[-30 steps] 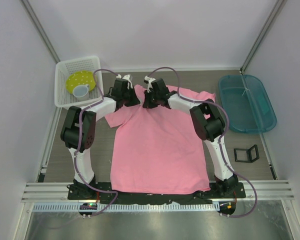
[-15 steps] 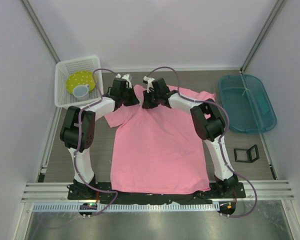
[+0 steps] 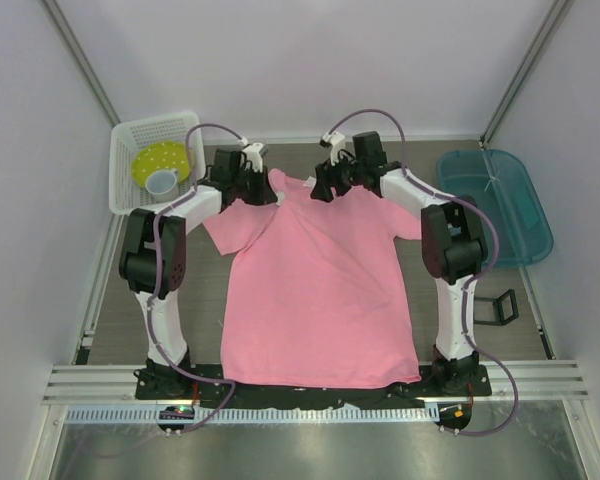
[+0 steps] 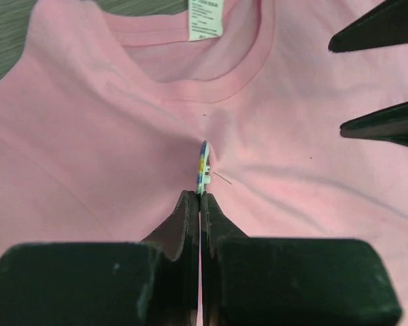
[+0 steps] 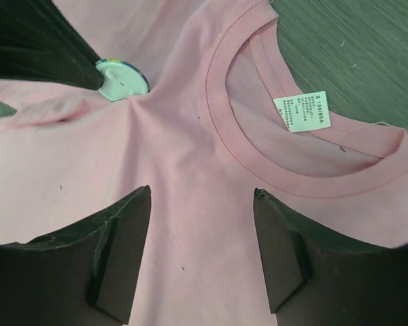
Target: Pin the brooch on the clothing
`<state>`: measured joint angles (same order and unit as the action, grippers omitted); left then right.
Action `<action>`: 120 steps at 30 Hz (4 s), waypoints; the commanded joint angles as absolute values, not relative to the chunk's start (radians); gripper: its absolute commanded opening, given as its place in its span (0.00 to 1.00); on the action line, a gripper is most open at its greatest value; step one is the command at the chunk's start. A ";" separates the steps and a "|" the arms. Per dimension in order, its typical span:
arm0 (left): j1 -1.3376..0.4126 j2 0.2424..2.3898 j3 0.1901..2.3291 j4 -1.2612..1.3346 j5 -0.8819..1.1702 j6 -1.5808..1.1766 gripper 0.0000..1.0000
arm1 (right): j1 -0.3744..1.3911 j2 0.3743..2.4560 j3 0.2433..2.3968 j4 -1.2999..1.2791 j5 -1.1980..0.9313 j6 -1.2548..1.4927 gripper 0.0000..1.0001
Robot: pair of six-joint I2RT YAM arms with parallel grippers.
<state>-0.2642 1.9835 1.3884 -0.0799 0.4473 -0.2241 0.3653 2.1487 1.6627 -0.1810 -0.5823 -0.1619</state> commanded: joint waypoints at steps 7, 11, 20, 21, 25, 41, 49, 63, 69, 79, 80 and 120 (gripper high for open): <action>-0.264 2.086 1.587 -0.293 0.753 0.193 0.00 | 0.361 2.034 1.601 -0.236 -0.833 -0.679 0.68; -0.265 2.094 1.634 -0.425 0.839 0.349 0.00 | 0.359 2.037 1.589 -0.215 -0.857 -0.718 0.72; -0.264 2.178 1.839 -0.829 0.933 0.760 0.00 | 0.341 2.097 1.626 -0.215 -0.983 -0.761 0.85; -0.262 2.192 1.864 -0.872 0.934 0.796 0.00 | 0.339 2.108 1.655 -0.215 -1.012 -0.750 0.85; -0.259 2.224 1.913 -0.946 0.948 0.867 0.00 | 0.341 2.151 1.704 -0.247 -1.095 -0.776 0.81; -0.255 2.235 1.917 -0.966 1.032 0.916 0.00 | 0.426 2.235 1.755 -0.359 -1.077 -0.865 0.58; -0.255 2.232 1.916 -0.971 1.045 0.920 0.00 | 0.431 2.255 1.770 -0.357 -1.069 -0.870 0.42; -0.255 2.232 1.917 -0.974 1.052 0.934 0.00 | 0.437 2.261 1.767 -0.373 -1.043 -0.933 0.47; -0.255 2.232 1.921 -0.971 1.054 0.931 0.00 | 0.449 2.266 1.776 -0.388 -1.042 -0.959 0.49; -0.255 2.238 1.927 -0.963 1.055 0.928 0.00 | 0.456 2.264 1.778 -0.449 -1.037 -1.008 0.51; -0.253 2.238 1.927 -0.960 1.055 0.927 0.00 | 0.456 2.266 1.781 -0.446 -1.040 -1.002 0.50; -0.244 2.229 1.933 -0.928 1.049 0.890 0.00 | 0.403 2.365 1.916 -0.212 -0.973 -0.390 0.26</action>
<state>-0.2420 2.2452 1.8965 -0.8867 0.9913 0.8982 0.4221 2.3684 1.8603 -0.3054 -1.0367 -0.4458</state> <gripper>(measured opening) 0.014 0.279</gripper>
